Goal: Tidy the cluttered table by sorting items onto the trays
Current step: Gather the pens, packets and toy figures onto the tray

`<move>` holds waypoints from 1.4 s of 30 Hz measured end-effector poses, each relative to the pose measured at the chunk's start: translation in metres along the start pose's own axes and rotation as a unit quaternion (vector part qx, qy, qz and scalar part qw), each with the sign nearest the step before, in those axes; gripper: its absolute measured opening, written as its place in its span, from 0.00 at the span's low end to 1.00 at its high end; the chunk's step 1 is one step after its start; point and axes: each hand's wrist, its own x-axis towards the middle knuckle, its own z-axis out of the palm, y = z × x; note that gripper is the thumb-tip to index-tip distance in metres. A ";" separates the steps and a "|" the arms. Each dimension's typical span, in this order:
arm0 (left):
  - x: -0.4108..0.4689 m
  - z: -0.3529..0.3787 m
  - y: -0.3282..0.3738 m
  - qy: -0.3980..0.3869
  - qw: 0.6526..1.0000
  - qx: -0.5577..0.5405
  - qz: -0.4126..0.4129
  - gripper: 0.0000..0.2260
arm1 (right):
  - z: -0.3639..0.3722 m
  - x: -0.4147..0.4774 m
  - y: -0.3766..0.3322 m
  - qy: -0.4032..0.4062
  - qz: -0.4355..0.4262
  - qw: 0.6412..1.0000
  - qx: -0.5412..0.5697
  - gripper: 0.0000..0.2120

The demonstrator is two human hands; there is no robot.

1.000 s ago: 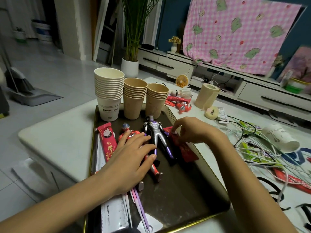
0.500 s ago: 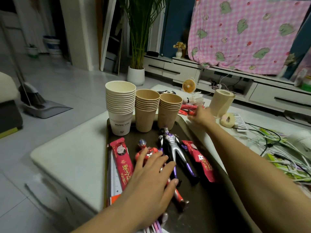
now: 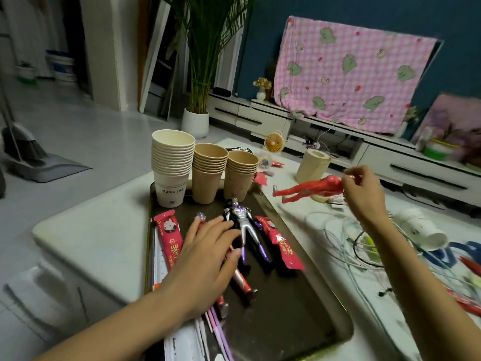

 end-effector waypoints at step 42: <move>0.006 -0.033 0.006 -0.070 0.957 -0.188 -0.208 0.10 | 0.073 -0.098 -0.071 -0.290 -0.150 0.945 0.005 0.14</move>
